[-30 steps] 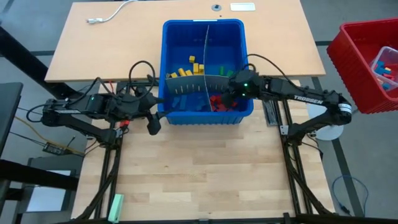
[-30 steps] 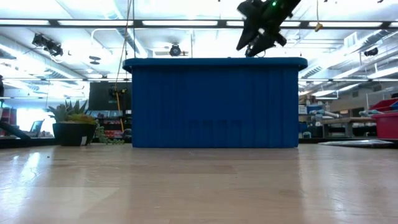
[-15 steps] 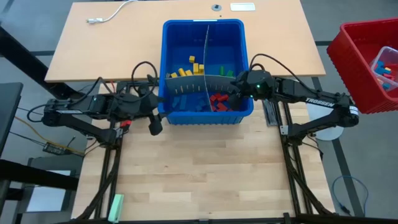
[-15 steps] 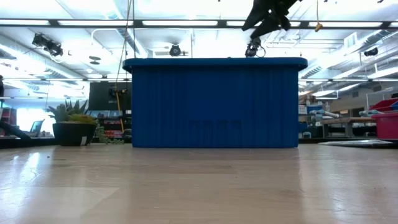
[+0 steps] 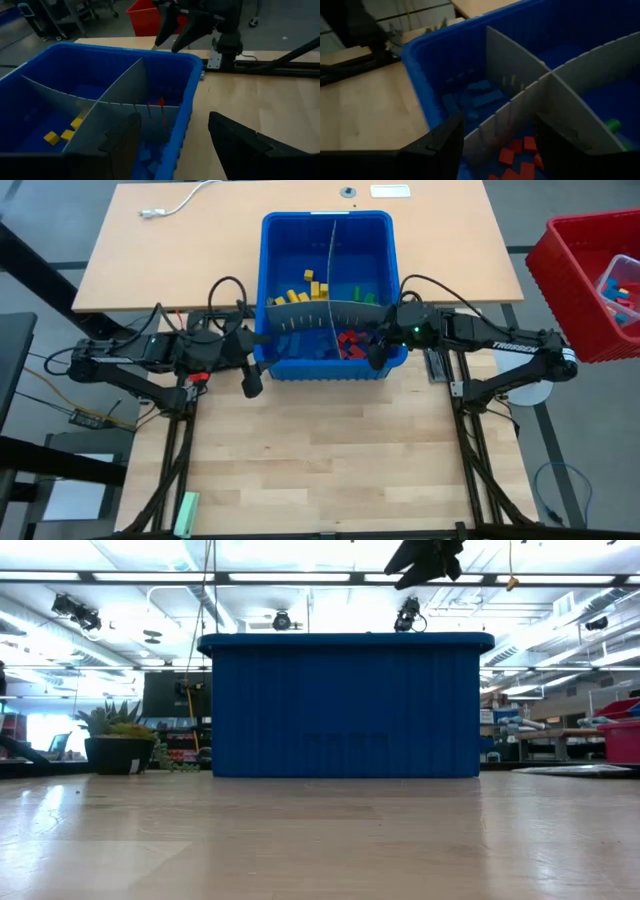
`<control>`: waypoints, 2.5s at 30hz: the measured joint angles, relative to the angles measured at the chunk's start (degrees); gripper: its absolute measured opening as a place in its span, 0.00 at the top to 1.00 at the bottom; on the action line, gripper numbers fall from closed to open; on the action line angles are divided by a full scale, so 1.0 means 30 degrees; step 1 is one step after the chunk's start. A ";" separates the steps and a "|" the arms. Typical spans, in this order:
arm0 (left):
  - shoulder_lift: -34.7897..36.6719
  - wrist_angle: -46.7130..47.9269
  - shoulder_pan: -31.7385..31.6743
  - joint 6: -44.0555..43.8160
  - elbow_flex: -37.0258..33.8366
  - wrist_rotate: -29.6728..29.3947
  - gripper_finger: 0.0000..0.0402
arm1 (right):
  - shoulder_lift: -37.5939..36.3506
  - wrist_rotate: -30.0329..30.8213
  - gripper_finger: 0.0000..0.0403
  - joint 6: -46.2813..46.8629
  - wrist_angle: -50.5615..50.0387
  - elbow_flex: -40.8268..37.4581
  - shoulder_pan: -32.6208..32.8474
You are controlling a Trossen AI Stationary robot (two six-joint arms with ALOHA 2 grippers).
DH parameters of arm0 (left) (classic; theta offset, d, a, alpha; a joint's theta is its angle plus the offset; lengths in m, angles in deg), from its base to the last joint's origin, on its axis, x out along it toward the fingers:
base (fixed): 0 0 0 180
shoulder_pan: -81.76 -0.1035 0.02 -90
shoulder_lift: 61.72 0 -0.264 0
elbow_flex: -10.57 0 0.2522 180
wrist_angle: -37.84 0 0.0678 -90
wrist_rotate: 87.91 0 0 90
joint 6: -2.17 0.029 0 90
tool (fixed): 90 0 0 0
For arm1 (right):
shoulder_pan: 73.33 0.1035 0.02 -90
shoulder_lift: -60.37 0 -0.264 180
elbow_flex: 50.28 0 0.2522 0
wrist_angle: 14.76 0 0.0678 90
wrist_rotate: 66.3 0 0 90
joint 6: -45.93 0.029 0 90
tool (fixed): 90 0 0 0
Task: Sort blocks
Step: Put the orange block with the other orange blocks into the blue bin
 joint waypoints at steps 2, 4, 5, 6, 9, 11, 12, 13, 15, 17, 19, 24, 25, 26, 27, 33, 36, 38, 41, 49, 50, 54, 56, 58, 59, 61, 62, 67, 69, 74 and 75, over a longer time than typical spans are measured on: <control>0.0015 -0.0012 0.0133 -0.0370 0.0000 0.0007 0.39 | 0.0007 -0.0017 0.46 0.0069 0.0012 0.0000 0.0239; 0.0015 0.0044 0.0162 -0.0861 0.0000 0.0007 0.39 | 0.0037 0.0007 0.47 -0.0111 0.0139 -0.0007 0.0328; 0.0007 0.0143 0.0183 -0.1042 0.0000 0.0000 0.39 | 0.0065 0.0007 0.47 -0.0174 0.0196 -0.0007 0.0322; 0.0007 0.0239 0.0190 -0.1268 0.0000 0.0000 0.39 | 0.0079 0.0064 0.48 -0.0176 0.0191 -0.0007 0.0283; 0.0015 0.0447 0.0192 -0.1533 0.0000 -0.0193 0.39 | 0.0080 0.0651 0.49 -0.0410 0.0543 -0.0015 0.0051; 0.0015 0.0671 0.0192 -0.1858 0.0000 -0.0308 0.39 | 0.0080 0.0720 0.50 -0.0987 0.0703 -0.0015 -0.0167; 0.0015 0.0782 0.0192 -0.2072 0.0000 -0.0344 0.39 | 0.0081 0.0721 0.50 -0.1620 0.0942 -0.0015 -0.0298; 0.0015 0.0846 0.0192 -0.2595 0.0000 -0.0366 0.39 | 0.0087 0.0714 0.50 -0.2396 0.1259 -0.0015 -0.0452; 0.0015 0.0834 0.0199 -0.3337 0.0000 -0.0316 0.39 | 0.0080 0.0764 0.51 -0.3892 0.1685 -0.0015 -0.0772; -0.0019 0.0868 0.0192 -0.3317 0.0000 0.0001 0.39 | 0.0080 0.0681 0.50 -0.4585 0.1824 -0.0015 -0.1197; -0.0166 0.0835 0.0169 -0.3178 0.0000 -0.0003 0.39 | 0.0080 0.0659 0.49 -0.4695 0.1795 -0.0015 -0.1549; -0.0614 0.0697 0.0148 -0.2362 0.0007 -0.0561 0.39 | 0.0080 -0.0121 0.44 -0.4629 0.1373 -0.0015 -0.1691; -0.0722 0.0774 0.0161 -0.2362 0.0000 -0.0514 0.39 | 0.0080 -0.0240 0.42 -0.4718 0.1357 -0.0015 -0.1627; -0.0888 0.0659 0.0181 -0.2362 0.0000 -0.0435 0.39 | 0.0080 -0.0242 0.41 -0.4964 0.1362 -0.0015 -0.1579; -0.0962 0.0619 0.0204 -0.2354 0.0007 -0.0396 0.39 | 0.0081 -0.0286 0.39 -0.5278 0.1362 -0.0015 -0.1581; -0.0894 0.0861 0.0228 -0.2816 0.0007 0.0383 0.39 | 0.0482 -0.0915 0.31 -0.7033 0.1326 -0.0010 -0.4423; -0.0805 0.0956 0.0228 -0.2937 0.0007 0.0488 0.39 | 0.1281 -0.2444 0.32 -0.7949 0.1523 -0.0015 -0.6524; -0.0794 0.0950 0.0228 -0.2922 0.0007 0.0495 0.39 | 0.2052 -0.3714 0.34 -0.8575 0.1585 -0.0015 -0.7638; -0.0801 0.0988 0.0228 -0.2881 0.0002 0.0503 0.39 | 0.3532 -0.4983 0.36 -0.9238 0.1509 0.0341 -0.8779; -0.0952 0.1364 0.0228 -0.2838 0.0007 0.0505 0.39 | 0.6726 -0.6292 0.42 -1.1204 0.0955 0.2710 -0.9728; -0.0947 0.1529 0.0228 -0.2837 0.0007 0.0504 0.39 | 0.7063 -0.6762 0.42 -1.1358 0.0503 0.2963 -0.9795; -0.0968 0.1757 0.0228 -0.2835 0.0007 0.0509 0.39 | 0.8217 -0.7547 0.45 -1.1607 -0.0584 0.3322 -0.9942; -0.0954 0.1743 0.0228 -0.2835 0.0007 0.0503 0.39 | 0.8577 -0.7534 0.46 -1.1643 -0.0593 0.3351 -1.0031; -0.0954 0.1765 0.0228 -0.2835 0.0007 0.0503 0.39 | 0.8825 -0.7513 0.47 -1.1698 -0.0592 0.3359 -1.0102; -0.0954 0.1759 0.0228 -0.2835 0.0007 0.0503 0.39 | 0.8872 -0.7512 0.49 -1.1756 -0.0571 0.3359 -1.0110; -0.0954 0.1747 0.0228 -0.2837 0.0007 0.0503 0.39 | 0.8867 -0.7512 0.55 -1.2245 -0.0518 0.3359 -1.0105; -0.0954 0.1740 0.0228 -0.2835 0.0007 0.0503 0.39 | 0.8867 -0.7512 0.59 -1.2506 -0.0479 0.3359 -1.0105; -0.0954 0.1660 0.0228 -0.2835 0.0007 0.0495 0.39 | 0.8867 -0.7485 0.86 -1.2721 -0.0459 0.3359 -1.0103; -0.0954 0.1700 0.0228 -0.2835 0.0007 0.0500 0.39 | 0.8867 -0.7533 0.96 -1.2741 -0.0468 0.3359 -1.0105; -0.0954 0.1680 0.0228 -0.2835 0.0007 0.0495 0.39 | 0.8770 -0.7450 0.98 -1.2843 -0.0503 0.3351 -1.0104; -0.0954 0.1684 0.0228 -0.2835 0.0007 0.0495 0.39 | 0.8709 -0.7362 0.99 -1.2945 -0.0503 0.3337 -1.0077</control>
